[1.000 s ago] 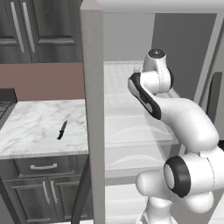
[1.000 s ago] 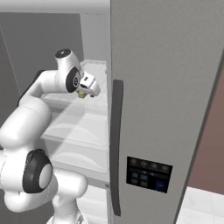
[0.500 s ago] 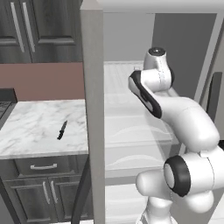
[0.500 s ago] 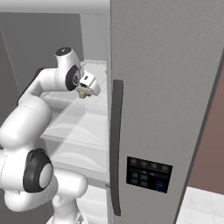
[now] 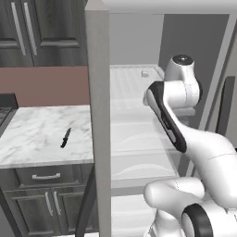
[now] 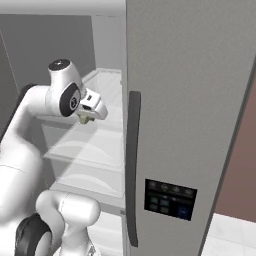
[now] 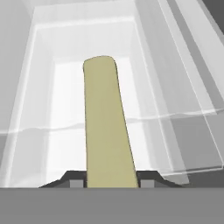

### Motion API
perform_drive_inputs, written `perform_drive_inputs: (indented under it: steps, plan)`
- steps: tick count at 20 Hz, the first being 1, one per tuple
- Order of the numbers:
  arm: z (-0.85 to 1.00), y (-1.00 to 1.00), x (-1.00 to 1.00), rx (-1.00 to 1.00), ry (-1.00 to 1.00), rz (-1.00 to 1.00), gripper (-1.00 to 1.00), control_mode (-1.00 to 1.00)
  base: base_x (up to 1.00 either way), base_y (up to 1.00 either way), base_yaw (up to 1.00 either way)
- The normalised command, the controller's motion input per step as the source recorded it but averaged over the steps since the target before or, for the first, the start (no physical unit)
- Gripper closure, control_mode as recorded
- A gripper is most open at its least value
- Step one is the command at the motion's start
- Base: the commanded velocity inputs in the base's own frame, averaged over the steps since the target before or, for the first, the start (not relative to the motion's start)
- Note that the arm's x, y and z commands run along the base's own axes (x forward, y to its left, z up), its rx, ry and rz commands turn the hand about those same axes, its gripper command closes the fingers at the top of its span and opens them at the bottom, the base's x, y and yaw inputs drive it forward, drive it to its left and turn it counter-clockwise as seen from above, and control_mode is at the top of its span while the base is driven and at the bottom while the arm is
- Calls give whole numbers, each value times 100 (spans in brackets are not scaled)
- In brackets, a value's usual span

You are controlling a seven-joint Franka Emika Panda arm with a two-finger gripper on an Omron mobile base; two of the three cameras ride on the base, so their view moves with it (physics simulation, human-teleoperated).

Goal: Retrieve the butter from the fridge and place it on a plate on the dining table. Then retrieve the butter knife by the fridge and place it near the plate.

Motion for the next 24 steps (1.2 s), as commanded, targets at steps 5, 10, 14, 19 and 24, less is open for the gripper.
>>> perform_drive_inputs:
  steps: [5,10,14,19,24]
  plan:
    - [18,0,-100,0,7,11,100,-100,0,0,0]
    - [19,0,-100,0,7,11,100,-100,0,0,0]
    - [1,0,-100,0,8,4,100,-100,0,0,0]
    - [0,0,-96,0,3,0,100,-100,0,0,0]
    - [-4,0,-37,-1,0,-2,100,-100,0,0,0]
